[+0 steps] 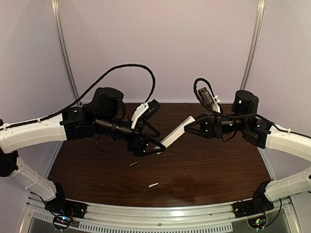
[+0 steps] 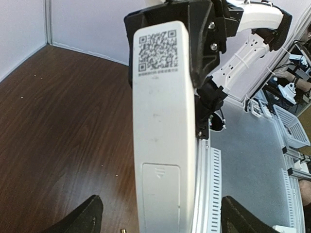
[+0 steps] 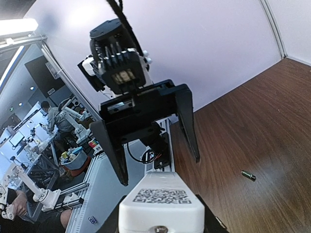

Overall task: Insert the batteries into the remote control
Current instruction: Pass from the right arm to the left

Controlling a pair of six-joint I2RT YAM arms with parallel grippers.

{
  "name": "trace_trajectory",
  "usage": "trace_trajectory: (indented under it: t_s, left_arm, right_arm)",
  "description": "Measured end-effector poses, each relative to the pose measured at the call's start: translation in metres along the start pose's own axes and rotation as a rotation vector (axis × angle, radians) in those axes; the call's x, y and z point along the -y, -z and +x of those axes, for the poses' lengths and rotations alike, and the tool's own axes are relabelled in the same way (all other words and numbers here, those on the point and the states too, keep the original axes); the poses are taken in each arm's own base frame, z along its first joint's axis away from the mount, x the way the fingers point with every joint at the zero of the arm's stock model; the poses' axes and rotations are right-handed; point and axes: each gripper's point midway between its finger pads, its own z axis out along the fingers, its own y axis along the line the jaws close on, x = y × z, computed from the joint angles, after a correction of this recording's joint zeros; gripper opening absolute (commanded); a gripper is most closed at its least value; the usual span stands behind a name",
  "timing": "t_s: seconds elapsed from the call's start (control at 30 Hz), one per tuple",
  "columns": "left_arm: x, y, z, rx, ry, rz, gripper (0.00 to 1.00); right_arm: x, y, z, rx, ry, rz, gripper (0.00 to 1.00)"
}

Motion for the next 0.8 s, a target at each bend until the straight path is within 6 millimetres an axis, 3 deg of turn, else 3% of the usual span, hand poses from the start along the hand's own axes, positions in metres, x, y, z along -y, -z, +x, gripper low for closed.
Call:
trace_trajectory:
  t_s: [0.2, 0.3, 0.43, 0.47, 0.67, 0.8]
  left_arm:
    - [0.009, -0.015, 0.011, -0.038, 0.049, 0.103, 0.63]
    - [0.015, -0.019, 0.013, -0.045, 0.063, 0.154, 0.50]
    - [0.022, -0.019, 0.011, -0.025, 0.063, 0.200, 0.40]
    - [0.024, -0.019, 0.011, -0.020, 0.063, 0.212, 0.36]
    - [0.024, -0.020, 0.013, -0.009, 0.083, 0.228, 0.17]
    - [0.016, -0.018, 0.013, 0.022, 0.062, 0.171, 0.15]
  right_arm:
    - [-0.022, -0.001, -0.005, -0.005, 0.064, -0.062, 0.00]
    - [-0.024, -0.002, -0.005, -0.007, 0.081, -0.066, 0.00]
    - [-0.025, -0.002, -0.005, -0.007, 0.094, -0.069, 0.01]
    - [-0.025, -0.002, -0.004, -0.008, 0.095, -0.068, 0.05]
    - [-0.023, -0.003, -0.003, -0.010, 0.108, -0.055, 0.55]
    - [-0.017, -0.002, -0.008, 0.004, 0.100, -0.003, 0.76]
